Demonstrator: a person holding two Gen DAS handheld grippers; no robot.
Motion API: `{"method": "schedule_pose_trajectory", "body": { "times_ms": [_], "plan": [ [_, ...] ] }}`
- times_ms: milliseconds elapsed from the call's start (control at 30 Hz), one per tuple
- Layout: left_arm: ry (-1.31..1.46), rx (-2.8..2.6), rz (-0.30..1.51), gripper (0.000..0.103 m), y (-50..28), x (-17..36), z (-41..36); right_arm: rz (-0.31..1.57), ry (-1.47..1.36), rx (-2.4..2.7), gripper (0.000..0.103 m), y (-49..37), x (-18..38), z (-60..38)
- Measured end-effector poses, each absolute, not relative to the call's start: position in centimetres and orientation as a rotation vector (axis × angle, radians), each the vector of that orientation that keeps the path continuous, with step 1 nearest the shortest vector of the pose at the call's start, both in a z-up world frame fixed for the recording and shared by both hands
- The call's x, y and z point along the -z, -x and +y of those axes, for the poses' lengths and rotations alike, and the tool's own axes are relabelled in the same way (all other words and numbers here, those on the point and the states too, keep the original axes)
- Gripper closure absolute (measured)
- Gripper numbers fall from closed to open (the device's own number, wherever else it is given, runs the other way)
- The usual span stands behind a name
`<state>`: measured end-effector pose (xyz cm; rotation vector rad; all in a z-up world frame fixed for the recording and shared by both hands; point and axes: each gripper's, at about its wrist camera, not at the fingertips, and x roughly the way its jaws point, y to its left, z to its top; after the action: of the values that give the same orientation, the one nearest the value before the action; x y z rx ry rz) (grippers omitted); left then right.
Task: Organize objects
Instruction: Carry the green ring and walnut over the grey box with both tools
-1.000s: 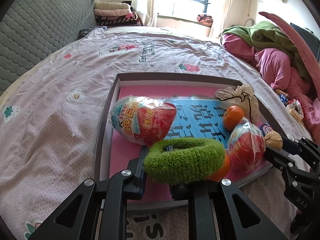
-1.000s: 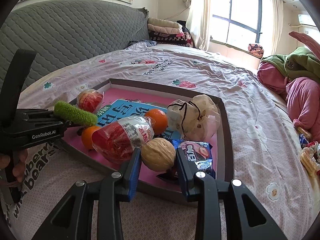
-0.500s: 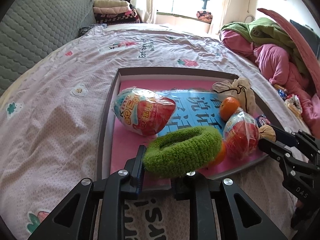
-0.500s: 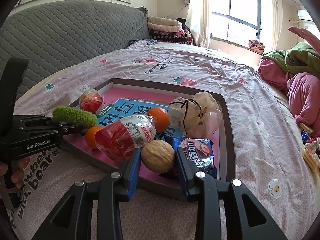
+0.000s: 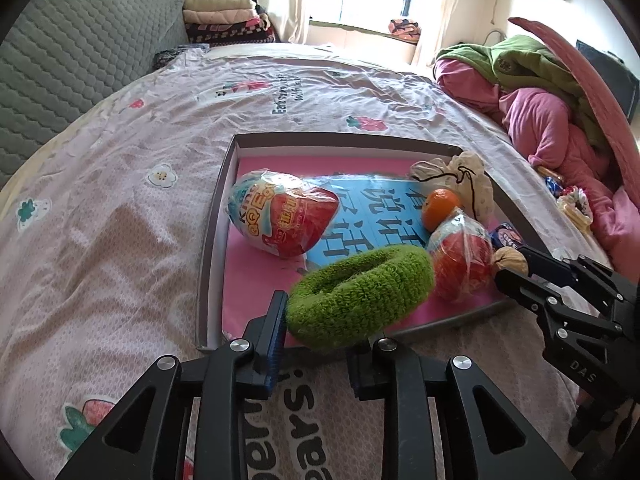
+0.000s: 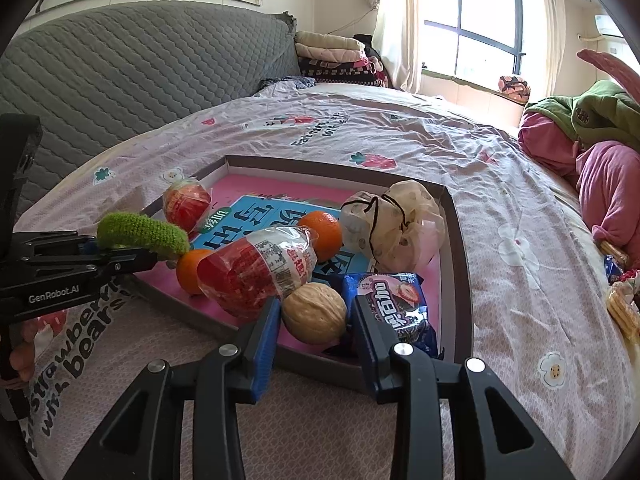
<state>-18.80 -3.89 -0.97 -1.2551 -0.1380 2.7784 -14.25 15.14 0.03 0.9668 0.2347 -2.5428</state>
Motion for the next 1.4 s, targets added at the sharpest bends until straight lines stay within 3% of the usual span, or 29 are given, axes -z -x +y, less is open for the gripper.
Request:
{"method": "schedule_pose_trajectory", "body": {
  "times_ms": [833, 1400],
  "plan": [
    [1.262, -2.685, -0.228, 0.063, 18.0, -0.1, -2.6, 0.193, -0.975, 2.538, 0.064, 14.0, -0.2, 15.5],
    [1.238, -2.673, -0.231, 0.061, 18.1, -1.3, -0.9, 0.169, -0.977, 2.550, 0.064, 14.0, -0.6, 16.0]
  ]
}}
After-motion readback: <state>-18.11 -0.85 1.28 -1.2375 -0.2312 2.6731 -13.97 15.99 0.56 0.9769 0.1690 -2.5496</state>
